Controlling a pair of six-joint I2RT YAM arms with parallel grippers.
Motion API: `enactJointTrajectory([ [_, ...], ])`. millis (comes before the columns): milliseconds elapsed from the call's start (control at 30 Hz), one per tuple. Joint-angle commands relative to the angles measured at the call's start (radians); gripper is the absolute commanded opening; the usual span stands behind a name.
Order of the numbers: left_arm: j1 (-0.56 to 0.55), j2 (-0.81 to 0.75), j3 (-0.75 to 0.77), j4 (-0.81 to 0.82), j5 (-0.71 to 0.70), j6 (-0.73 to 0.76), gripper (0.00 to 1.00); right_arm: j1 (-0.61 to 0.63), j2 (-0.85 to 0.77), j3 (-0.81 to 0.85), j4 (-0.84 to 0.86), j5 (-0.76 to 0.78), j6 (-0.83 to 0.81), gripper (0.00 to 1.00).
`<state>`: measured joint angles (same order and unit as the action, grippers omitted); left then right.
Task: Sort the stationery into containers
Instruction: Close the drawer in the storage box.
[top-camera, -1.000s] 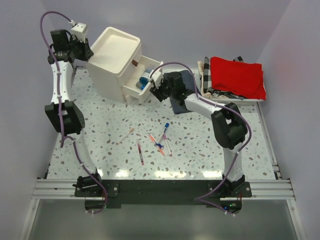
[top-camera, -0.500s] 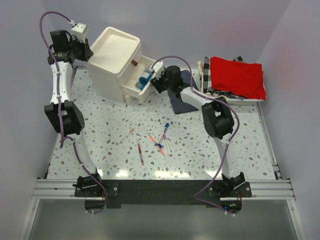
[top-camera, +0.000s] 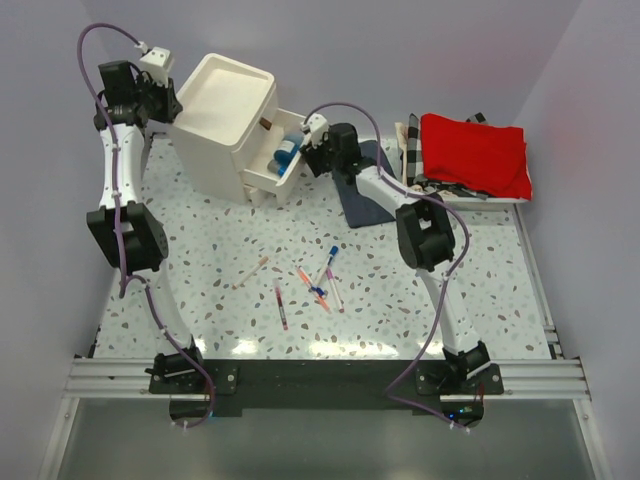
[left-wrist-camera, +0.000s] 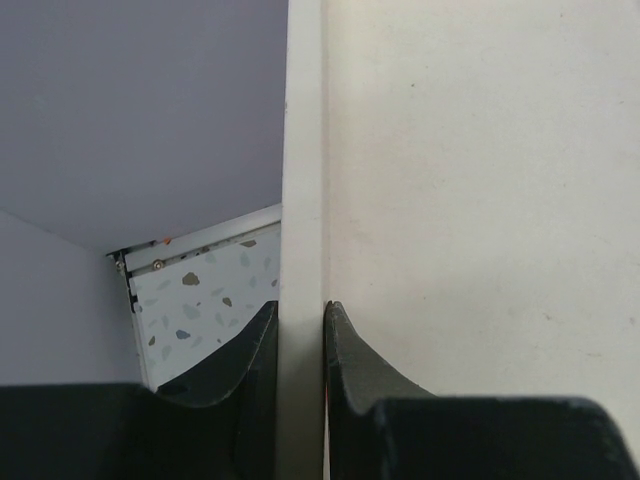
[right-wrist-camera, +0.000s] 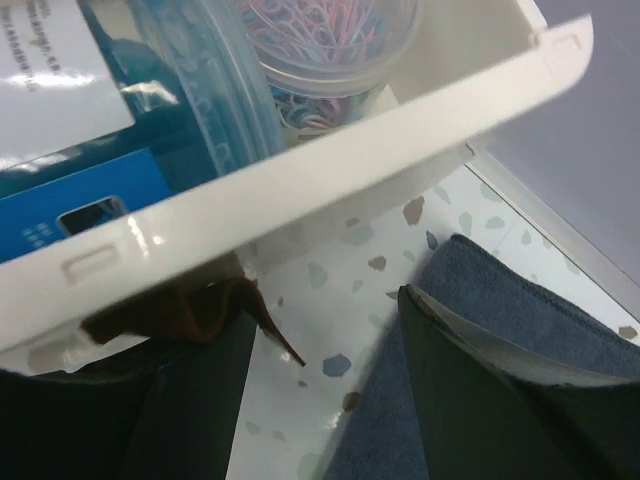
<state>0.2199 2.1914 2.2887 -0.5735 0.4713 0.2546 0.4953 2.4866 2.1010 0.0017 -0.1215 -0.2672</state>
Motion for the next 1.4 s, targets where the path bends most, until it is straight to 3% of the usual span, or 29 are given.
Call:
enactJointTrajectory([
  [0,-0.100,0.070,-0.078,-0.100,0.171,0.144,0.00,0.103,-0.061,0.128,0.293,-0.191,0.170,0.64],
  [500,-0.117,0.077,-0.104,-0.117,0.210,0.132,0.00,0.138,0.003,0.222,0.282,-0.162,0.293,0.66],
  [700,-0.117,0.065,-0.115,-0.118,0.211,0.132,0.00,0.094,-0.181,0.033,0.253,-0.182,0.303,0.63],
  [900,-0.117,0.056,-0.124,-0.114,0.222,0.132,0.00,0.042,-0.275,-0.137,0.212,-0.243,0.210,0.36],
  [1167,-0.119,0.030,-0.185,-0.134,0.250,0.160,0.00,0.043,-0.151,-0.050,0.231,-0.211,0.221,0.01],
  [1367,-0.122,0.011,-0.227,-0.127,0.248,0.163,0.00,0.046,-0.031,0.078,0.215,-0.190,0.214,0.00],
])
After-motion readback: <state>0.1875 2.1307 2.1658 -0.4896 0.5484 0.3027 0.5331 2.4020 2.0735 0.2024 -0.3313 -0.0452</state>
